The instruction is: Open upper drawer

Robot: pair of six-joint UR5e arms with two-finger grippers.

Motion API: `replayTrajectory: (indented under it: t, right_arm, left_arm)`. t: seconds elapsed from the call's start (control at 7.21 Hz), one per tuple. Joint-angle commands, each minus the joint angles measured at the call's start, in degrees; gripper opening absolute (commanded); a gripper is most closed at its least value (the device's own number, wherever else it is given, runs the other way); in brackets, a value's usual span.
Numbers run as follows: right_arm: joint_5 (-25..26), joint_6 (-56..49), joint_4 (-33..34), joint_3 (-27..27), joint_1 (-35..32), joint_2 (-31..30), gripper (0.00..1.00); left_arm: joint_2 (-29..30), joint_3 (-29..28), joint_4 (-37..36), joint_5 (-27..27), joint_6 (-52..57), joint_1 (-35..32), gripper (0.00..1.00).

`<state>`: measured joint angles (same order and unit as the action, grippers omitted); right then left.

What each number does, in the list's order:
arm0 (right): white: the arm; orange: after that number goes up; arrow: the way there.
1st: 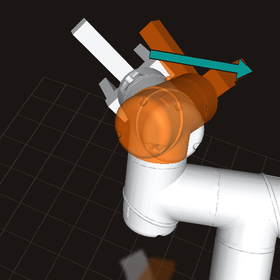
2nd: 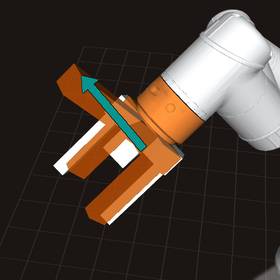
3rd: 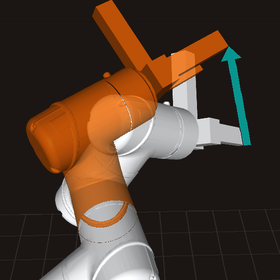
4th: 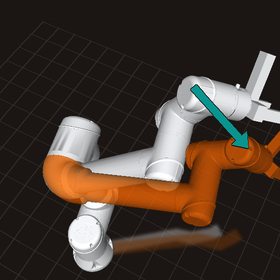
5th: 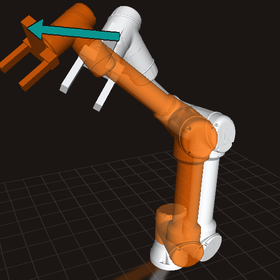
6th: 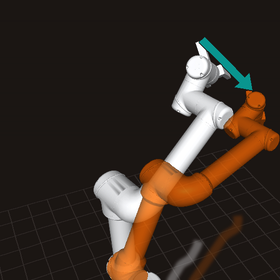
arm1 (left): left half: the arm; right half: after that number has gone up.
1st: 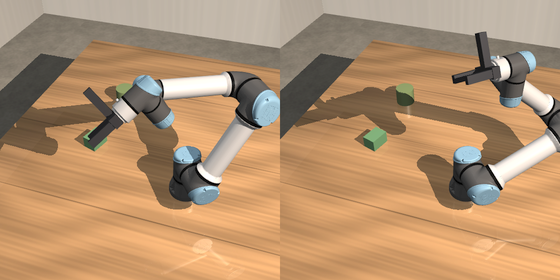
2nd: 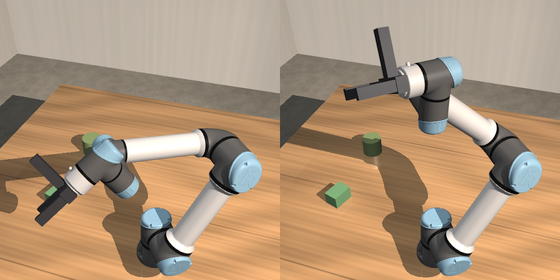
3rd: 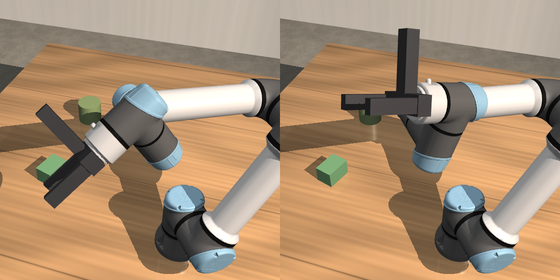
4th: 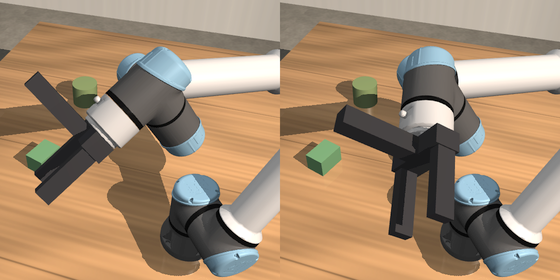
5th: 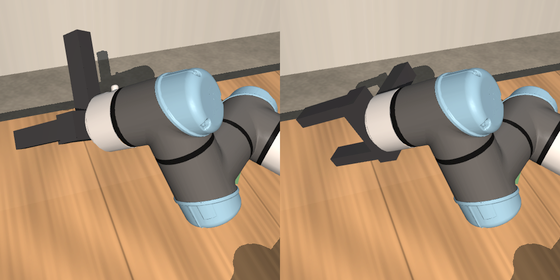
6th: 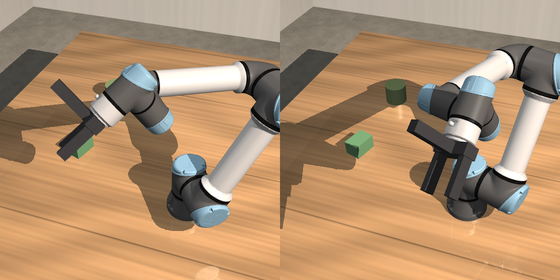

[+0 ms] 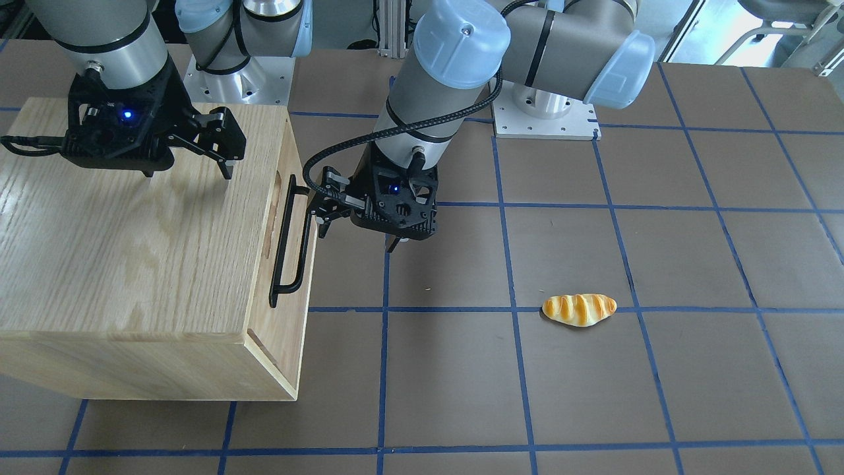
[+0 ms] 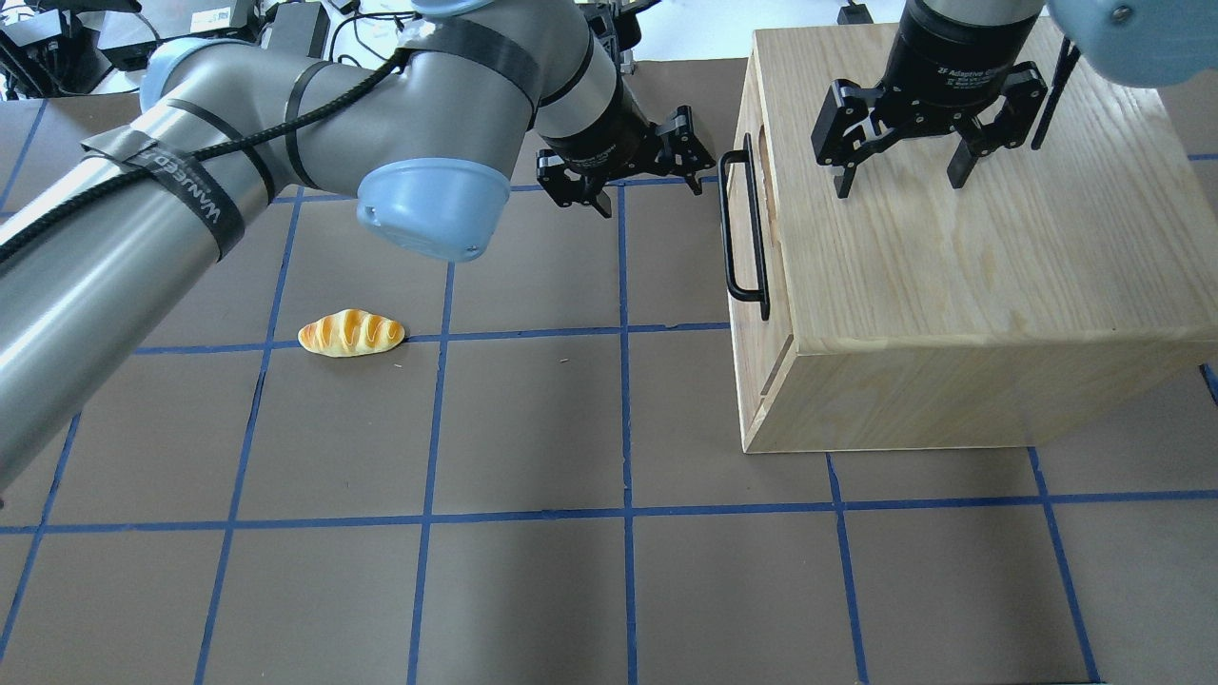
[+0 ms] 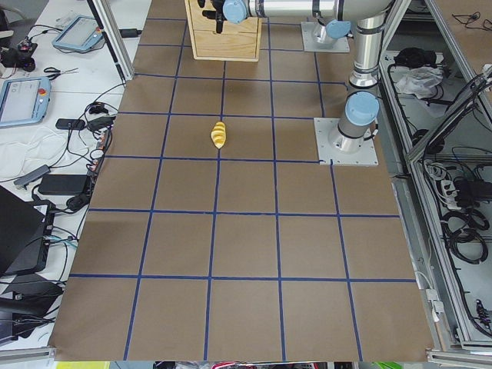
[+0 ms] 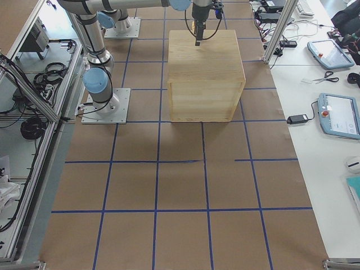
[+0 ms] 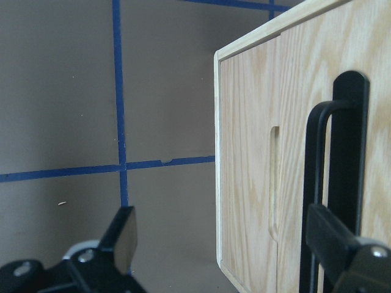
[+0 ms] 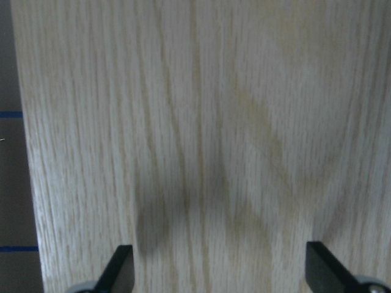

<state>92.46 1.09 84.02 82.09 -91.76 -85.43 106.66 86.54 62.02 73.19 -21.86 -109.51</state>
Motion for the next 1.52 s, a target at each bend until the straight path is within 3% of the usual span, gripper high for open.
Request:
replayTrajectory:
  t: [0.0,1.39]
  right_arm:
    - [0.0,0.0,0.0,0.0,0.0,0.0,1.00]
    - [0.0,0.0,0.0,0.1,0.0,0.0,1.00]
  left_arm:
    - [0.9,0.0,-0.4,0.0,-1.3,-1.5,1.00]
    - [3.7,-0.1,-3.5,0.9,-0.1,-2.3,1.00]
